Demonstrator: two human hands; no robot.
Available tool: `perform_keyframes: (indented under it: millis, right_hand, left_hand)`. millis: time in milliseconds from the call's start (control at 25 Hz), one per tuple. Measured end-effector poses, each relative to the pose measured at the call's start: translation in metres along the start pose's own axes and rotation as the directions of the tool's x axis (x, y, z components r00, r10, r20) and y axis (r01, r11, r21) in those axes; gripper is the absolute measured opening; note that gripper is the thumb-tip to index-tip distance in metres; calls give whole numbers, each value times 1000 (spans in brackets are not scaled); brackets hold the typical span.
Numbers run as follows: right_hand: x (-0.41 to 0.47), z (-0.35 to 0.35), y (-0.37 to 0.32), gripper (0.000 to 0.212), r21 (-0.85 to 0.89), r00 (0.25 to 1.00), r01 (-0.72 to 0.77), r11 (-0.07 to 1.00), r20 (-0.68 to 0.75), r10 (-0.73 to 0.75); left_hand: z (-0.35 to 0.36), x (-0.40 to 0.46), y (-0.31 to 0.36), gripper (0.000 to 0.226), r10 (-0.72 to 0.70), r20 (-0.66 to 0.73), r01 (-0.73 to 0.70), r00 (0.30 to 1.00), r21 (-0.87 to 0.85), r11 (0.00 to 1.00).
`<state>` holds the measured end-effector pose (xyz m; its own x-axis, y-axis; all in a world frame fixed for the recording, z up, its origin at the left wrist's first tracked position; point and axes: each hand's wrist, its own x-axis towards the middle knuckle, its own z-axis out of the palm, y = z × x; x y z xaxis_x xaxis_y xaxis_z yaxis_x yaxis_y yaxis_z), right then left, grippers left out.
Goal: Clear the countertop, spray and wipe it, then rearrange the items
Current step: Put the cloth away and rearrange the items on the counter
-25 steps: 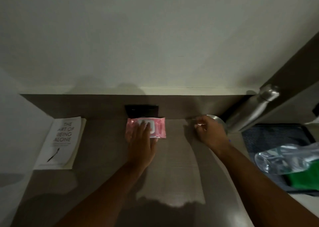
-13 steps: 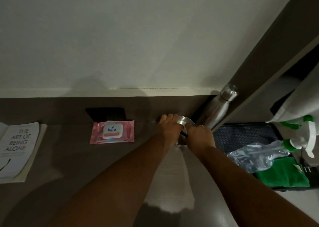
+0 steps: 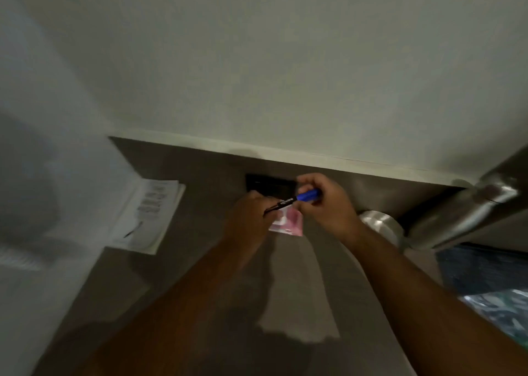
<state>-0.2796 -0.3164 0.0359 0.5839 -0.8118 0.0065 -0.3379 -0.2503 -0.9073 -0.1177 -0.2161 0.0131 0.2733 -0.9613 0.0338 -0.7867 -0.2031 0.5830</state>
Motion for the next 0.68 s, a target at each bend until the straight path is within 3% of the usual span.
perform_keyframes:
  millis: [80,200,280,440,680]
  right_hand:
    - [29,63,-27,44,-80,993,61,995,108,-52]
    - [77,167,-60,36,-278,957,158,948,280,-77]
    - [102,228,-70,32,-331,916,191,924,398,-47]
    - [138,311,-67,28,-359,876,203,911,483,-5]
    - [152,335,-53,35,-469,879,251,847,478,4]
  left_hand:
    - [-44,-25,-51,25,-138,-55,134,989,-67,989]
    - [-93,-58,-122,23,-376,-159,387,913,42,921]
    - [-110,-72,-166,23,-456,-210,481,865,84,873]
    - [-118,-77,-236,29,-520,-259,557,814,93,826]
    - [-92,-64,-267,25,-576,-285,623,767,115,774]
